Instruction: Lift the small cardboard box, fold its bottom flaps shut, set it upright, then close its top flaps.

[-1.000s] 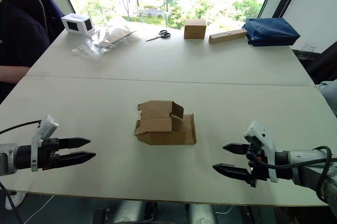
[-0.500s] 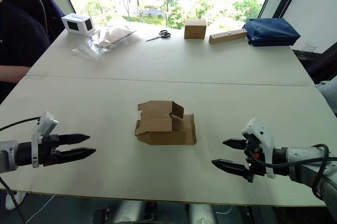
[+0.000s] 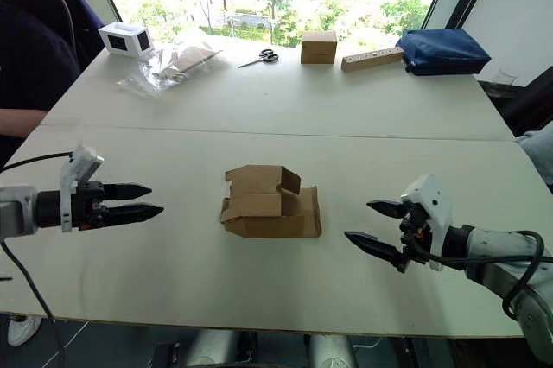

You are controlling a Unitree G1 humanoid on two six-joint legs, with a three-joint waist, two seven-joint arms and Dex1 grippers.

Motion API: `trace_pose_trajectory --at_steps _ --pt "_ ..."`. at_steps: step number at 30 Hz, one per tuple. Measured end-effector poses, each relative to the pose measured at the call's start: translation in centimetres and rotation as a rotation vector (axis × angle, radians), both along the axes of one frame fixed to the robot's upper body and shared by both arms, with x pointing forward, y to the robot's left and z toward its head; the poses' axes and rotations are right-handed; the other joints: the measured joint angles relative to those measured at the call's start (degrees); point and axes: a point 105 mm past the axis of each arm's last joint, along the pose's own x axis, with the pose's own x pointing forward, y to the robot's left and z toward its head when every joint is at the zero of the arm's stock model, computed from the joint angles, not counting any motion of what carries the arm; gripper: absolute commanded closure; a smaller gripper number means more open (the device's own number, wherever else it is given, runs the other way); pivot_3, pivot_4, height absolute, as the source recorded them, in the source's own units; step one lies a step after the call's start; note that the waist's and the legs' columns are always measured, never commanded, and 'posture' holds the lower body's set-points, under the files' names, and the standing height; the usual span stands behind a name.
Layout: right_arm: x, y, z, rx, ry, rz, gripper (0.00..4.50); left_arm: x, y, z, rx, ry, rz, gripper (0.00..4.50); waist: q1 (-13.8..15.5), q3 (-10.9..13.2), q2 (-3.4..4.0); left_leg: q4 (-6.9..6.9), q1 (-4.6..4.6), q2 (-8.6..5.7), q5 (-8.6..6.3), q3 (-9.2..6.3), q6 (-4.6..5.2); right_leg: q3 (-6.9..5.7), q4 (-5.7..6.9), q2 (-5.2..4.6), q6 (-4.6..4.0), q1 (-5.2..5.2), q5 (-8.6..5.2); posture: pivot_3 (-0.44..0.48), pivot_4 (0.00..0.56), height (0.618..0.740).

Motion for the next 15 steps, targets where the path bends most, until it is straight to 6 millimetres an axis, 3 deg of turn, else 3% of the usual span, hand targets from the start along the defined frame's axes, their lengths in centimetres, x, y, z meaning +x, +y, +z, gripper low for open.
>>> trace_pose_trajectory --at_steps 2,5,11,15 --pt "-0.1 1.3 1.7 0.03 -0.049 0.057 0.17 0.0 -1.4 0.6 -0.06 0.08 -0.043 0.06 -0.08 0.0 0.0 0.0 0.01 0.03 0.0 -0.03 0.0 0.01 0.02 0.07 0.04 0.01 0.01 0.0 0.15 0.74" --pt "-0.5 3.4 2.8 0.032 -0.087 0.126 0.17 0.4 -4.0 1.1 -0.201 0.18 -0.092 0.06 0.12 0.01 -0.03 0.0 0.01 0.02 0.04 -0.13 -0.05 0.0 0.07 0.11 0.2 0.03 0.1 0.0 0.15 0.74" --pt "-1.9 5.7 1.4 -0.073 -0.07 0.216 0.17 -0.1 -6.7 -0.3 -0.331 0.396 -0.131 0.06 0.09 0.02 -0.07 0.02 0.01 -0.02 0.05 -0.12 -0.07 0.04 0.07 0.1 0.21 0.04 0.09 0.0 0.15 0.74" --pt "-2.3 6.1 0.7 -0.103 -0.066 0.221 0.17 0.2 -7.3 -1.3 -0.366 0.455 -0.112 0.06 0.04 0.0 -0.1 0.03 0.01 -0.02 0.07 -0.13 -0.1 0.05 0.08 0.1 0.21 0.04 0.09 0.0 0.15 0.74"
